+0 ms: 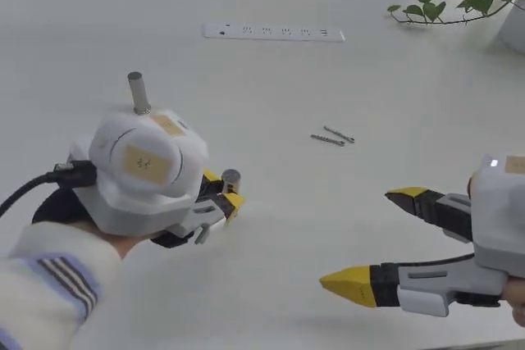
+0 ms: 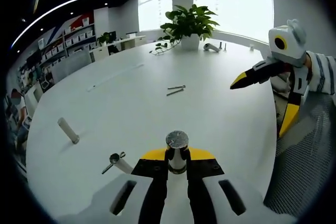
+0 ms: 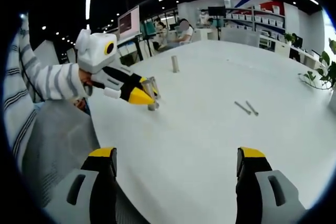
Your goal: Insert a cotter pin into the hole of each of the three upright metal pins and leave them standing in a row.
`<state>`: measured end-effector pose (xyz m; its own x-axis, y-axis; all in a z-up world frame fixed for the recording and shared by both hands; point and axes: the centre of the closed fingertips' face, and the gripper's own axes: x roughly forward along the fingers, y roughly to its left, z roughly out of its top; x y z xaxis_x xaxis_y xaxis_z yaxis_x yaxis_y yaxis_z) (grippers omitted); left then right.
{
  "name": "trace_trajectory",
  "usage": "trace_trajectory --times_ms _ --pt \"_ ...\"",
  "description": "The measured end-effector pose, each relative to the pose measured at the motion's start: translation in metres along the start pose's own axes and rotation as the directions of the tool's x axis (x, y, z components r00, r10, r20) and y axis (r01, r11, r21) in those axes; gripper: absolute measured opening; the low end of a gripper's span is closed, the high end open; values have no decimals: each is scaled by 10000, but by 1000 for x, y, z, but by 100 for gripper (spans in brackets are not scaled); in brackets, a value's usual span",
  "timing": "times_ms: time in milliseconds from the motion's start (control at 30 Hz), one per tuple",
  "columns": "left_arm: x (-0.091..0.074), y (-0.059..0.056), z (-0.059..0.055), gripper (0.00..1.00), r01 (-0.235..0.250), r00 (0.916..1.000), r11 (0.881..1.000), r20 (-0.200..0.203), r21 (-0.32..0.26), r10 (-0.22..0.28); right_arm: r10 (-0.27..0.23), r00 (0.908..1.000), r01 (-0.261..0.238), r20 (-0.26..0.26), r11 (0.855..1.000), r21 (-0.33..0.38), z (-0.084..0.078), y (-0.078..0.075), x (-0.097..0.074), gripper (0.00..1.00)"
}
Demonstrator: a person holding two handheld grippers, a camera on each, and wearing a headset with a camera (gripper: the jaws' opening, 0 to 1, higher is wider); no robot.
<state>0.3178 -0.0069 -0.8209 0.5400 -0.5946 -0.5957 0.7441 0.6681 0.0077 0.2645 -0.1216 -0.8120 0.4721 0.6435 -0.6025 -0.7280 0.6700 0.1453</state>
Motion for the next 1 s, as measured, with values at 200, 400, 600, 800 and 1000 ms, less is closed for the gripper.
trace_trajectory --times_ms 200,400,600,800,1000 --pt "4 -3 -11 11 -339 9990 9993 -293 -166 334 58 10000 -58 38 10000 4 -1 0 2 95" --pt "5 -8 -20 11 -570 9971 9975 -521 -425 548 118 9999 -118 82 9999 -51 1 -1 4 95" --pt "7 -10 -22 11 -687 9965 9962 -507 -542 660 236 9997 -235 107 9996 -126 3 0 5 95" --pt "8 -7 -21 11 -980 9946 9931 -407 -645 955 269 9995 -267 157 9995 -140 4 0 5 95" --pt "7 -9 -23 11 -989 9944 9939 -428 -488 969 346 9993 -343 154 9993 -167 4 -1 5 95"
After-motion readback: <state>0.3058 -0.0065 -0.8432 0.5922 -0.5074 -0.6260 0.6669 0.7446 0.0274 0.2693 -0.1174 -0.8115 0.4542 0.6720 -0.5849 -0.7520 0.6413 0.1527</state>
